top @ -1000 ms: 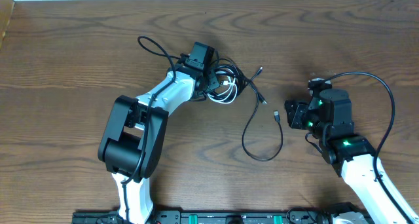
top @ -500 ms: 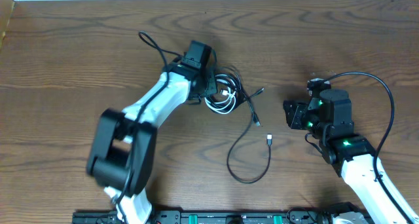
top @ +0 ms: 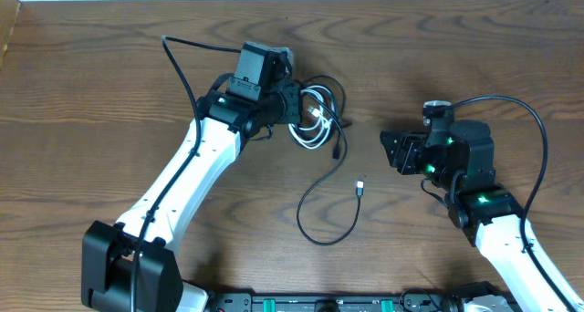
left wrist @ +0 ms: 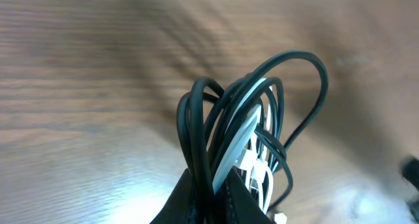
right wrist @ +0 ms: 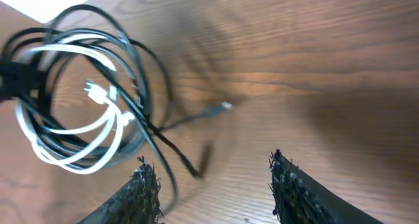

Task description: Untangle cables

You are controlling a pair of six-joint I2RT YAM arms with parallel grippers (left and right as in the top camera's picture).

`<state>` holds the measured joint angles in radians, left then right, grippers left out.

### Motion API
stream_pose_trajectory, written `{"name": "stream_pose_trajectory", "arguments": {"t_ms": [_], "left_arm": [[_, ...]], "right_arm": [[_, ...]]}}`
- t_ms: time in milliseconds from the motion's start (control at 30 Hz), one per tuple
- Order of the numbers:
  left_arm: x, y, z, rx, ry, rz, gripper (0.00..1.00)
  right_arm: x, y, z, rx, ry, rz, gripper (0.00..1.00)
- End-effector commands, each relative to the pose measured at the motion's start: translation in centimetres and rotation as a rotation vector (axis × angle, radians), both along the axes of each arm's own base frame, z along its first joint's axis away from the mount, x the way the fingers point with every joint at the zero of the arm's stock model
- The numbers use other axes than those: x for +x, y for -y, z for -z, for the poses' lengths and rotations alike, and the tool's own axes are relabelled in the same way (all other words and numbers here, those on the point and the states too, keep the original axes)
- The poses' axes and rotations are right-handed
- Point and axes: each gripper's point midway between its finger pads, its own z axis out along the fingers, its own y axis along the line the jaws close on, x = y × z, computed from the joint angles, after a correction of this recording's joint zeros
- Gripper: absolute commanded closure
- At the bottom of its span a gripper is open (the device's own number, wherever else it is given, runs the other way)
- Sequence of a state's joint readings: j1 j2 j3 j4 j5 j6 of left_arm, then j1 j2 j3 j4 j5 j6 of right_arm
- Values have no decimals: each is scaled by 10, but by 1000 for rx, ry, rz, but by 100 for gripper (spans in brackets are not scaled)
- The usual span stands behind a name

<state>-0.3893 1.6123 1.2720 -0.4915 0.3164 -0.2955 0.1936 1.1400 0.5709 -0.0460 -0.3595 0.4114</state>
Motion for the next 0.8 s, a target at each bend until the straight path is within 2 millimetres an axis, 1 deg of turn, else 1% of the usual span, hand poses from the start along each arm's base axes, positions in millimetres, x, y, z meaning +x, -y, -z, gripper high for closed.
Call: {"name": "stream_pose_trajectory", "arguments": {"t_ms": [0,67,133,233,333,467,533,567,633,700,767], "left_arm": [[-17,23,-17,-99,9,160,92],[-20,26,-18,-119,4,176,92],[-21,28,-19,-128,-1,183,92],[-21,28,-19,-130,-1,186,92],[-21,28,-19,-125,7,196,92],[-25,32,-21,-111,51,283,92],[-26,34,-22,-106,71,321,93],[-26,34,-22,-100,79,331,92],[-26,34,-22,-99,81,333,92],[-28,36,-23,-109,81,347,92],[-34,42,-27,-139,91,402,92]], "right_arm": [[-3,-11,-6,40,8,-63,45],[-4,-13,-6,41,10,-70,44],[-7,-20,-8,53,13,-100,45],[-14,-36,-14,84,26,-173,49],[-16,-45,-17,87,41,-200,52],[-15,-52,-26,96,86,-221,53],[-11,-53,-32,102,117,-222,55],[-9,-54,-37,109,138,-220,58],[-6,-54,-43,142,141,-201,58],[-4,-55,-47,177,134,-181,55],[-3,-55,-50,189,136,-175,51]]}}
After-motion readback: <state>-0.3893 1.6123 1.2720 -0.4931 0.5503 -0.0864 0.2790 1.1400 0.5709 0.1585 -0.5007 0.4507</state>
